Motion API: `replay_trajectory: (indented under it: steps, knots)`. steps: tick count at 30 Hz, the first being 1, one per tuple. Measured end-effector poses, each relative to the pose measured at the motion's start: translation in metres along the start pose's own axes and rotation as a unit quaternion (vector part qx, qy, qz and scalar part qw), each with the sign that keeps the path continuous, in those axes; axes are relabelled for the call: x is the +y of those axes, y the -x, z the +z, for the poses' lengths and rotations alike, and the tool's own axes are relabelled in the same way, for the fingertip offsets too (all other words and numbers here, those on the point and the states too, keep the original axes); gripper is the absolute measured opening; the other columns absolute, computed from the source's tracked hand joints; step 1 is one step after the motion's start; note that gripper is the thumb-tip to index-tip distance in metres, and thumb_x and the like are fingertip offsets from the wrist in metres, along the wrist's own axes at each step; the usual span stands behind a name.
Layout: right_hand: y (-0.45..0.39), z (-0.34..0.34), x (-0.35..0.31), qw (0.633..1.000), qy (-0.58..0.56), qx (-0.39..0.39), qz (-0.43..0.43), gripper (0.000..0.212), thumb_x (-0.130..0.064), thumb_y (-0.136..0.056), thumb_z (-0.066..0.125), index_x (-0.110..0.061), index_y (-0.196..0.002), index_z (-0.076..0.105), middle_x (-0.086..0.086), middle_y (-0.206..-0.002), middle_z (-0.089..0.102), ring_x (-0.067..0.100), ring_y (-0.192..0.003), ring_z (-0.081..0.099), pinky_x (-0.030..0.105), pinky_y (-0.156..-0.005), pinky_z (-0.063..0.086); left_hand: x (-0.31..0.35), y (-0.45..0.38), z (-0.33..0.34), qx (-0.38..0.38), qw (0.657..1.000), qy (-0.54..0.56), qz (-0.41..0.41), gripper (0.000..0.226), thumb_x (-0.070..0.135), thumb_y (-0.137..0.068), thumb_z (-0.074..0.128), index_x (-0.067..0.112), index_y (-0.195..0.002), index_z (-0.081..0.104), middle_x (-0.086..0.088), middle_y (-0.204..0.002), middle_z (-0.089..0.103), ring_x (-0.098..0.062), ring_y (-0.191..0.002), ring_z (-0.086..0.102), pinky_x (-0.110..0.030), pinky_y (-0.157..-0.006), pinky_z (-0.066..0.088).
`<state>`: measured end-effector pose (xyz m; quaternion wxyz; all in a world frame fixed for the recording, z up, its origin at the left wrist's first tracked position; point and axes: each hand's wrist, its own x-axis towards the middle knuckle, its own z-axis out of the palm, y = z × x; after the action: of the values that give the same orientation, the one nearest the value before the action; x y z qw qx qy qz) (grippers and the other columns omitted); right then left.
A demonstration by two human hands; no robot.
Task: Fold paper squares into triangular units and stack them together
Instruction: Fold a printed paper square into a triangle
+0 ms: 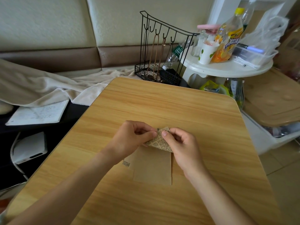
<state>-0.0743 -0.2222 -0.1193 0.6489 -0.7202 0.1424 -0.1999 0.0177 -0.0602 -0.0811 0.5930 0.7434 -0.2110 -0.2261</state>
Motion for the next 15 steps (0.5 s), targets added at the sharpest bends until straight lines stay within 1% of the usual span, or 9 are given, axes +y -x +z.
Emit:
replay_trajectory:
  steps: [5, 8, 10, 12, 15]
  knots:
    - [-0.0002, 0.0004, 0.0011, 1.0, 0.007, 0.004, -0.009, 0.02, -0.02, -0.097, 0.072, -0.005, -0.084, 0.071, -0.003, -0.072, 0.061, 0.007, -0.069, 0.052, 0.024, -0.065, 0.042, -0.0009, 0.0002, 0.0005, 0.0, 1.0, -0.002, 0.001, 0.005, 0.013, -0.09, 0.077, 0.011, -0.092, 0.081, -0.011, -0.086, 0.077, -0.002, -0.069, 0.066, -0.011, -0.06, 0.05]
    - [-0.0009, 0.0012, 0.0029, 1.0, 0.017, 0.014, -0.014, 0.022, -0.02, -0.097, 0.072, -0.006, -0.081, 0.069, -0.008, -0.068, 0.056, 0.005, -0.066, 0.048, 0.024, -0.062, 0.039, -0.0015, 0.0001, 0.0015, -0.002, 1.0, -0.005, 0.003, 0.006, 0.013, -0.091, 0.076, 0.01, -0.092, 0.081, -0.013, -0.086, 0.077, -0.005, -0.07, 0.067, -0.014, -0.062, 0.052]
    - [-0.0014, 0.0015, 0.004, 0.999, 0.024, 0.02, -0.016, 0.022, -0.021, -0.097, 0.072, -0.009, -0.079, 0.068, -0.013, -0.065, 0.055, 0.004, -0.065, 0.047, 0.023, -0.061, 0.038, -0.0024, -0.0001, 0.0021, -0.001, 1.0, -0.01, 0.006, 0.007, 0.014, -0.092, 0.074, 0.01, -0.093, 0.081, -0.014, -0.086, 0.077, -0.008, -0.07, 0.068, -0.018, -0.063, 0.054]
    - [-0.0014, 0.0019, 0.0045, 0.999, 0.03, 0.025, -0.02, 0.022, -0.022, -0.097, 0.073, -0.013, -0.077, 0.068, -0.016, -0.063, 0.054, 0.003, -0.064, 0.046, 0.024, -0.06, 0.038, -0.003, 0.0, 0.0026, 0.002, 1.0, -0.024, 0.011, 0.009, 0.015, -0.093, 0.074, 0.01, -0.094, 0.081, -0.012, -0.085, 0.078, -0.012, -0.071, 0.07, -0.021, -0.064, 0.056]
    - [-0.0019, 0.0015, 0.0054, 0.998, 0.042, 0.039, -0.016, 0.016, -0.025, -0.097, 0.073, -0.018, -0.082, 0.071, -0.014, -0.065, 0.058, 0.005, -0.065, 0.049, 0.03, -0.063, 0.04, -0.0029, 0.0004, 0.0021, -0.002, 1.0, -0.027, 0.013, 0.008, 0.014, -0.092, 0.075, 0.01, -0.095, 0.08, -0.007, -0.082, 0.079, -0.015, -0.07, 0.074, -0.02, -0.064, 0.057]
